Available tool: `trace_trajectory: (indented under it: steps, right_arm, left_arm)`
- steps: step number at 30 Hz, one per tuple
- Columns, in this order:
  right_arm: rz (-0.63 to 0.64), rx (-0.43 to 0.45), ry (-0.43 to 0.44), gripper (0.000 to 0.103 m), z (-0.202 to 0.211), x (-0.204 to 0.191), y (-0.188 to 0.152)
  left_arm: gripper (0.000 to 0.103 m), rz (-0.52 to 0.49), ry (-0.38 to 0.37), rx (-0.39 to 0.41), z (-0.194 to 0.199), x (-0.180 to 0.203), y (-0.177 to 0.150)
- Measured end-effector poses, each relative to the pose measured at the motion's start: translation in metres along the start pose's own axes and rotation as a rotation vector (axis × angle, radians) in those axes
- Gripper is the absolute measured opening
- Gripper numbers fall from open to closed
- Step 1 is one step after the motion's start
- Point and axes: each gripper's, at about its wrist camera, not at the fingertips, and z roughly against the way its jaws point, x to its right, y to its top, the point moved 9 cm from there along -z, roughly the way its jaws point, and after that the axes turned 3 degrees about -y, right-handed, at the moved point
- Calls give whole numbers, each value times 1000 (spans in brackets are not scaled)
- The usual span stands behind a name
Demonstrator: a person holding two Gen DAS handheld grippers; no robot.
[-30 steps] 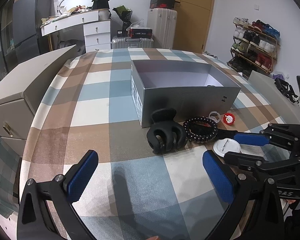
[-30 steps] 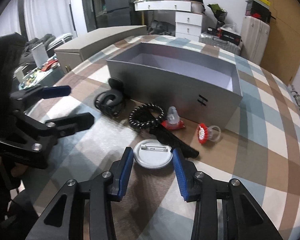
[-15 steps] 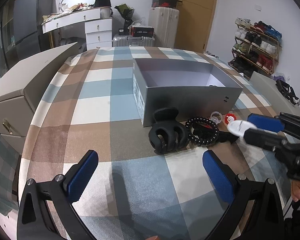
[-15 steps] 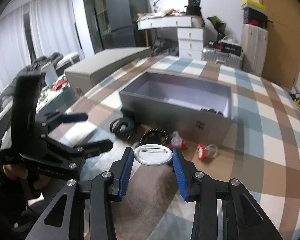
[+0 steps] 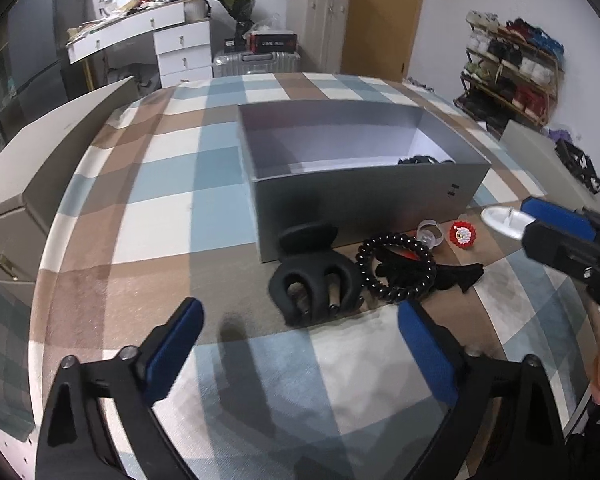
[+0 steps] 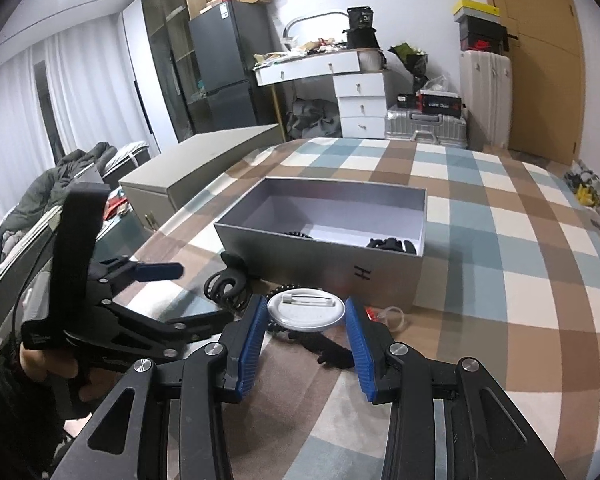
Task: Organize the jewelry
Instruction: 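Lift the badge with the right tool while the left tool grasps a black claw clip, then lower the badge and claw clip into the grey box and open both tools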
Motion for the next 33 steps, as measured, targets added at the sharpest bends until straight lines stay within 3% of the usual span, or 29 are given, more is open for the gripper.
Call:
trace_trajectory:
  steps: [2,6,8,21,33]
  right_arm:
    - [-4,6,0,39,3,2,1]
    - [-12,21,-5,39,8,6,5]
    - [-18,23,-4,39,9,8,6]
    - [-35,45,-8,39,13,13,9]
    - [-77,120,-7,39,22,17,19]
  left_arm:
    - [78,-7,4,-15,-5,2,0]
    - [64,-1,-12,-17,-7,5,2]
    - [43,7,-24,-8,-5,5,2]
    - [41,9,-30,60,7,8,8]
    - [41,35,-30,224,40,-2,35]
